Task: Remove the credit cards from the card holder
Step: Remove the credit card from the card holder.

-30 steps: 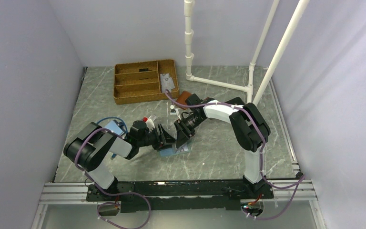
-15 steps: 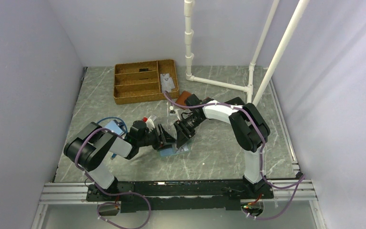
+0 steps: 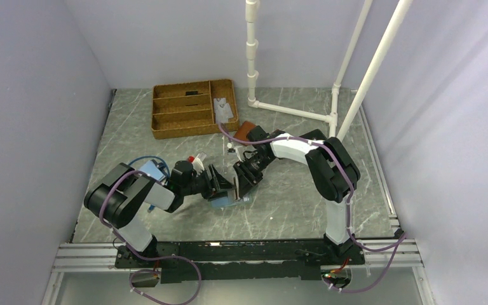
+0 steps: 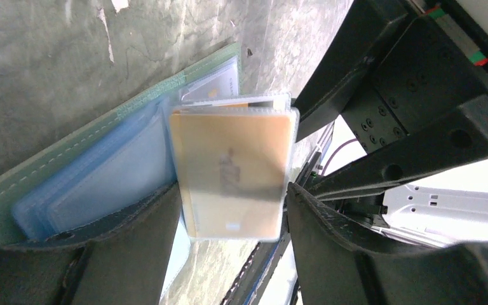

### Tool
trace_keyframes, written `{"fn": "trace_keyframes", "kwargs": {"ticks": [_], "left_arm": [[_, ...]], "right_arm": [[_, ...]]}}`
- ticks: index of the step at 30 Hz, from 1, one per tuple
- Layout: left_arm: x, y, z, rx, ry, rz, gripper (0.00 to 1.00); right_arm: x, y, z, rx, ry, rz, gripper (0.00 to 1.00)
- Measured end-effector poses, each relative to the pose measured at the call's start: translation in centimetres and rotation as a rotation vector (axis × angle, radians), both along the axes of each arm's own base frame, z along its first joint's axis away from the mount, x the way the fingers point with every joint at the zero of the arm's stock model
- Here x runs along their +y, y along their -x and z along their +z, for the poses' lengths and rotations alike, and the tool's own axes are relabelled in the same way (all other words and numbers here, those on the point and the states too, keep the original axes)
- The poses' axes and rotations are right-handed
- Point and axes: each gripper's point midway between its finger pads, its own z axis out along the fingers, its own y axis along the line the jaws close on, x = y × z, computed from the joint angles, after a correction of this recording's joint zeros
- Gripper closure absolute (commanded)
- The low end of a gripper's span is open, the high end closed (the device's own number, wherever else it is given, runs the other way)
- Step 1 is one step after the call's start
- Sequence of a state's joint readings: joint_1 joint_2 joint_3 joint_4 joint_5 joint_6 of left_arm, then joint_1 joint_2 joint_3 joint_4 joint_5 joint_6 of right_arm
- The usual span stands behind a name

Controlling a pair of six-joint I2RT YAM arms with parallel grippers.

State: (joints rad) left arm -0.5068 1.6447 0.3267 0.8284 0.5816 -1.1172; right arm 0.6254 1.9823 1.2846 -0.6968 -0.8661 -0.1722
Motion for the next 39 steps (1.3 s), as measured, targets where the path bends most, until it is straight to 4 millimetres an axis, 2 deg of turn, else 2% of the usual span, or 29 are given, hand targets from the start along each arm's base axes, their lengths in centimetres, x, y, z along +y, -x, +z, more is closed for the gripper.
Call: {"fn": "trace_keyframes", "kwargs": {"ticks": [9,16,24,27,31,36,39], "left_arm": [[0.4,0.0,0.0,0.001,-0.003,0.010,0.34],[0.4,0.1,0.0,0.000,0.000,0.008,0.33],[0.3,0.1,0.1,-0.008,0.012,-0.001,0.31],[0.3,0.1,0.1,-0.009,0.011,-0.001,0.29],[0.4,0.1,0.3,-0.019,0.008,-0.004,0.28],[0.7,0.3,0.4,-0.024,-0.012,-0.006,0.27],[0.9,0.4,0.4,-0.023,-0.029,0.002,0.33]], "right_arm": [[-0.7,-1.0,-1.5,-0.055,0.074,-0.015,0.60],[-0.6,-1.4,-1.6,-0.068,0.077,-0.026,0.59],[1.0,-2.5,-0.9,-0.073,0.018,-0.072,0.59],[1.5,-2.7,-0.8,-0.082,0.005,-0.081,0.64],[2.4,-2.3,-0.5,-0.077,-0.014,-0.077,0.70],[3.5,-1.6,0.2,-0.028,-0.062,-0.074,0.71],[4.0,-1.5,0.1,0.029,-0.088,-0.083,0.69]]}}
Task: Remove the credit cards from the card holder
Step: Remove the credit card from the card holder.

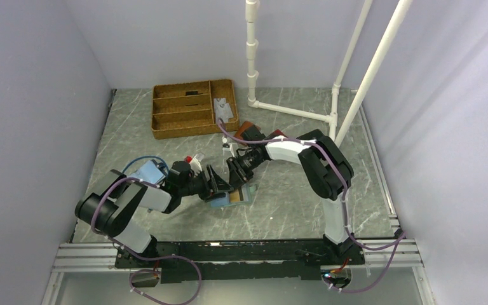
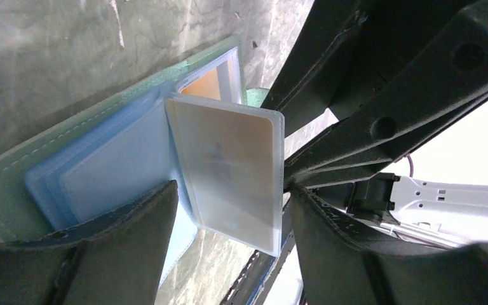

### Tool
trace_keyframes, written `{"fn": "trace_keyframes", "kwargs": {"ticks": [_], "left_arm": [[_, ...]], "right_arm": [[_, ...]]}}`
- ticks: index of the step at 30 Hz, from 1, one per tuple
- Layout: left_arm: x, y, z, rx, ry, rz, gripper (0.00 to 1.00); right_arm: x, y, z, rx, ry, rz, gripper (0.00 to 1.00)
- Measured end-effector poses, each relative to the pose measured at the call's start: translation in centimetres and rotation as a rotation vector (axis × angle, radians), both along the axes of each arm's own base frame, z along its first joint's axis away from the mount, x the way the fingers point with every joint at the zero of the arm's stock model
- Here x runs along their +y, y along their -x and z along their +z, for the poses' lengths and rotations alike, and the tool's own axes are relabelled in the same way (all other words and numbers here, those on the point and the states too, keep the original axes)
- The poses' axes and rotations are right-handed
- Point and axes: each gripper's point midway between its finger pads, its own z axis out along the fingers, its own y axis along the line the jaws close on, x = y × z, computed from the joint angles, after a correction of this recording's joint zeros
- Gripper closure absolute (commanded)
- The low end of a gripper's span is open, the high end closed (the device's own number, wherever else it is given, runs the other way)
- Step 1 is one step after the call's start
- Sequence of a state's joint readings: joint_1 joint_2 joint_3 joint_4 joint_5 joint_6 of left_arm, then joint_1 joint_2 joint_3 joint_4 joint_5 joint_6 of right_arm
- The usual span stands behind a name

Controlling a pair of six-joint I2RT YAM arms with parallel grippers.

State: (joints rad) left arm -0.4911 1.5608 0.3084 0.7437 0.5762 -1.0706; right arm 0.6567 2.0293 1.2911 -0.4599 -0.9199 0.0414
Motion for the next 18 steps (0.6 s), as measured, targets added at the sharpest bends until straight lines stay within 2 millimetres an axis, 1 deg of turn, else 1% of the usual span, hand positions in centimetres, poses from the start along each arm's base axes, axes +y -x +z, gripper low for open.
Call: {"fn": "trace_keyframes", "kwargs": {"ticks": [2,5,9,12,14,18], "left_arm": [[0.2,0.0,-0.1,0.003,-0.012,0.005,0.35],[0.4,0.1,-0.2,0.009,-0.027,0.014,0.35],[0.6,-0.1,-0.2,0.013,-0.035,0.028,0.36],[0.8,-0.1,-0.4,0.020,-0.046,0.038,0.43],[0.9,-0.1,-0.5,0.023,-0.053,0.045,0.49],[1.3,-0.2,-0.6,0.026,-0.069,0.054,0.60]], "right_arm": [[0.1,0.1,-0.2,0.022,-0.004,-0.004,0.67],[0.3,0.0,-0.4,0.030,-0.010,-0.007,0.66],[0.7,-0.2,-0.5,0.047,-0.020,-0.023,0.68],[1.0,-0.3,-0.8,0.082,-0.024,-0.030,0.69],[1.1,-0.4,-1.0,0.085,-0.022,-0.032,0.69],[0.8,-1.0,-1.1,0.072,-0.014,-0.045,0.68]]}}
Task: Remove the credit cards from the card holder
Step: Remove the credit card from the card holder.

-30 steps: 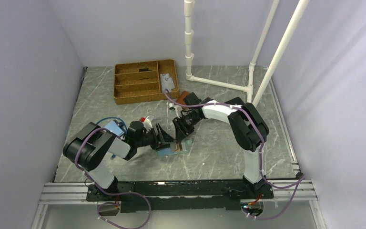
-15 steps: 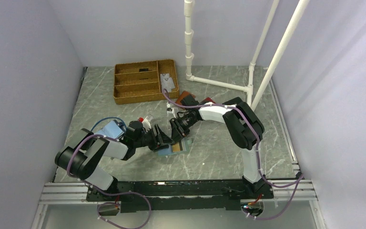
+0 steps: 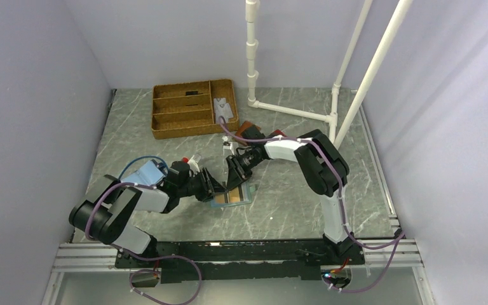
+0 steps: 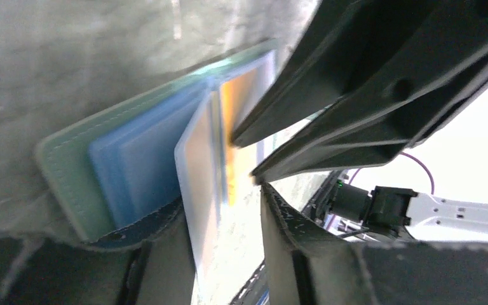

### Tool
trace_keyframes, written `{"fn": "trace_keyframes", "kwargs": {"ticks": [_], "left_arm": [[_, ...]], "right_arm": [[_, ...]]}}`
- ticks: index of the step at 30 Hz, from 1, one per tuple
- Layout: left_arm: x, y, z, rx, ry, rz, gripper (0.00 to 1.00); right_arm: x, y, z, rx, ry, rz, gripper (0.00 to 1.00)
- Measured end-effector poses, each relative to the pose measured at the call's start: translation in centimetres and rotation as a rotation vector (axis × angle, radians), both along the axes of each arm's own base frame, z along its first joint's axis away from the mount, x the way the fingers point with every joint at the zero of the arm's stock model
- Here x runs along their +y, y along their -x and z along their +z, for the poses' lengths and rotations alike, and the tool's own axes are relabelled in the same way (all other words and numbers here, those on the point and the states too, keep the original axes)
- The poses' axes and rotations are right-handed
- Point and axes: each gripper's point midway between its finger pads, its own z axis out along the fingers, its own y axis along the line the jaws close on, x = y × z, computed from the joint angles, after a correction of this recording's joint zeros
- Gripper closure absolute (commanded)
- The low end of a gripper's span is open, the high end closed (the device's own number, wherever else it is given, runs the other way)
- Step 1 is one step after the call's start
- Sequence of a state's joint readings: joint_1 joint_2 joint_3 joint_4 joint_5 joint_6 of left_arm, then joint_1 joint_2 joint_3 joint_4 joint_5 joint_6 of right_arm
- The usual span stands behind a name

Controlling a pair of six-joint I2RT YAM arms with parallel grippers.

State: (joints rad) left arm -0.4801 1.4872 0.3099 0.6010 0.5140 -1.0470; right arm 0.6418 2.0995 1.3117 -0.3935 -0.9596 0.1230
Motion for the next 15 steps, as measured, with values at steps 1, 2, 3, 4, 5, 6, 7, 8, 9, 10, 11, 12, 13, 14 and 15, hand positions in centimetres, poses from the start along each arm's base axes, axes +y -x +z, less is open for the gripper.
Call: {"fn": "trace_keyframes", "kwargs": {"ticks": [1,2,3,4,5,6,7,8,9,10,11,12,13,14,15], "left_arm": [[0.2,0.0,-0.2,0.004,-0.009,0.003,0.62],[0.4,0.1,-0.6,0.015,-0.023,0.009,0.65],[0.6,0.1,-0.9,0.029,-0.032,0.015,0.70],[0.8,0.1,-1.0,0.033,-0.036,0.019,0.77],[1.0,0.0,-1.1,0.037,-0.042,0.025,0.85],[1.2,0.1,-1.2,0.045,-0.047,0.029,0.93],[1.4,0.1,-1.3,0.052,-0.056,0.036,1.00],[1.6,0.2,-1.4,0.055,-0.062,0.039,1.00],[1.7,0.2,-1.2,0.053,-0.058,0.041,1.00],[1.7,0.2,-1.0,0.044,-0.055,0.042,1.00],[1.8,0.2,-0.8,0.033,-0.053,0.043,1.00],[1.9,0.2,-0.7,0.024,-0.049,0.044,1.00],[2.0,0.3,-0.7,0.018,-0.047,0.045,1.00],[2.1,0.4,-0.8,0.015,-0.045,0.047,1.00],[2.2,0.6,-0.9,0.012,-0.042,0.048,1.00]], "right_arm": [[-0.2,-0.3,0.0,-0.004,-0.001,-0.007,0.68],[-0.4,-0.7,0.1,-0.005,-0.003,-0.016,0.67],[-0.6,-1.0,0.2,-0.008,-0.005,-0.024,0.67],[-0.9,-1.4,0.3,-0.010,-0.008,-0.032,0.67],[-1.0,-1.6,0.4,-0.011,-0.011,-0.035,0.66],[-1.2,-2.0,0.6,-0.014,-0.018,-0.042,0.66],[-1.3,-2.2,0.6,-0.015,-0.022,-0.046,0.65],[-1.4,-2.4,0.7,-0.016,-0.027,-0.046,0.64],[-1.4,-2.3,0.8,-0.014,-0.033,-0.043,0.63],[-1.3,-2.2,1.0,-0.008,-0.042,-0.036,0.62],[-1.3,-2.0,1.2,-0.003,-0.052,-0.027,0.61],[-1.2,-1.8,1.4,0.004,-0.065,-0.018,0.61],[-1.2,-1.6,1.6,0.008,-0.077,-0.010,0.60],[-1.1,-1.4,1.8,0.015,-0.090,-0.002,0.59],[-1.0,-1.3,2.0,0.019,-0.102,0.004,0.59]]}}
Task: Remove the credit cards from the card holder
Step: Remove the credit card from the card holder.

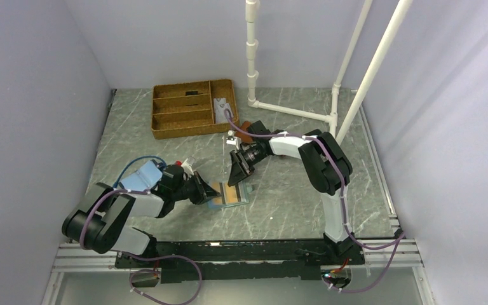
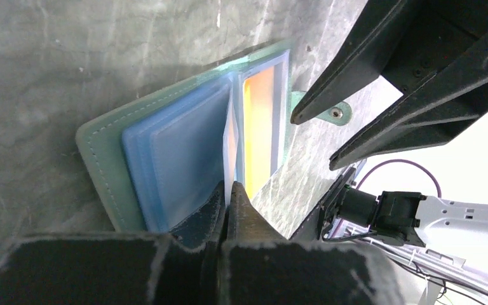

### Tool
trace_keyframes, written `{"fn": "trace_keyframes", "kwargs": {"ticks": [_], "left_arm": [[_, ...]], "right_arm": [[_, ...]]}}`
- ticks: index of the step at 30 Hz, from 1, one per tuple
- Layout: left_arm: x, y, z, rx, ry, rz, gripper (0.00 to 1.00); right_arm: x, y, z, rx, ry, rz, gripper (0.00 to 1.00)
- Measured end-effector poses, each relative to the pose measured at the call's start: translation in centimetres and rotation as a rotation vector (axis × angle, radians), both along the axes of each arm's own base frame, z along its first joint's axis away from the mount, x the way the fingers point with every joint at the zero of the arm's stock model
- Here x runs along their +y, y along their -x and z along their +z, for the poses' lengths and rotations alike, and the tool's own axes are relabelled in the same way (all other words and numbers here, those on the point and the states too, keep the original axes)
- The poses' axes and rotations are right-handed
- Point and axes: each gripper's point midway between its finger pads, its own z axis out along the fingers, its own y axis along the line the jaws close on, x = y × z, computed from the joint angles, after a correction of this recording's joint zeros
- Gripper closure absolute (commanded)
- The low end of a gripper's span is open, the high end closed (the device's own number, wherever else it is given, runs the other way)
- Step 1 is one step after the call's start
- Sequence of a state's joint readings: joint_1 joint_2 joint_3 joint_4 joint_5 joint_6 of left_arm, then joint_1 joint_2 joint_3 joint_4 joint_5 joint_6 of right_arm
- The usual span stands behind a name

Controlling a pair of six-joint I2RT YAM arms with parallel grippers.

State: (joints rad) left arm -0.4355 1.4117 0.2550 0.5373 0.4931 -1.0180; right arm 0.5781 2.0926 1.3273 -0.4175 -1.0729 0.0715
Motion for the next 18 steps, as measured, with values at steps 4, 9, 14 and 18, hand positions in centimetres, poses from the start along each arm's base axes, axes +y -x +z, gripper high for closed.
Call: {"fn": "trace_keyframes", "kwargs": {"ticks": [4,9,14,18], "left_arm": [[-0.1,0.0,0.7,-0.044,0.026,-0.006,1.00],[-0.7,-0.6,3.5,-0.164,0.094,-0.025,1.00],[-1.2,-0.9,6.5,-0.279,0.159,-0.050,1.00],[-1.5,-1.0,7.8,-0.327,0.193,-0.060,1.00]], "right_arm": [[0.1,0.4,0.9,0.030,-0.048,0.019,0.58],[0.1,0.5,2.3,0.041,-0.099,0.029,0.57],[0.3,0.5,3.7,0.041,-0.143,0.039,0.55],[0.4,0.7,4.6,0.051,-0.172,0.046,0.56]]}}
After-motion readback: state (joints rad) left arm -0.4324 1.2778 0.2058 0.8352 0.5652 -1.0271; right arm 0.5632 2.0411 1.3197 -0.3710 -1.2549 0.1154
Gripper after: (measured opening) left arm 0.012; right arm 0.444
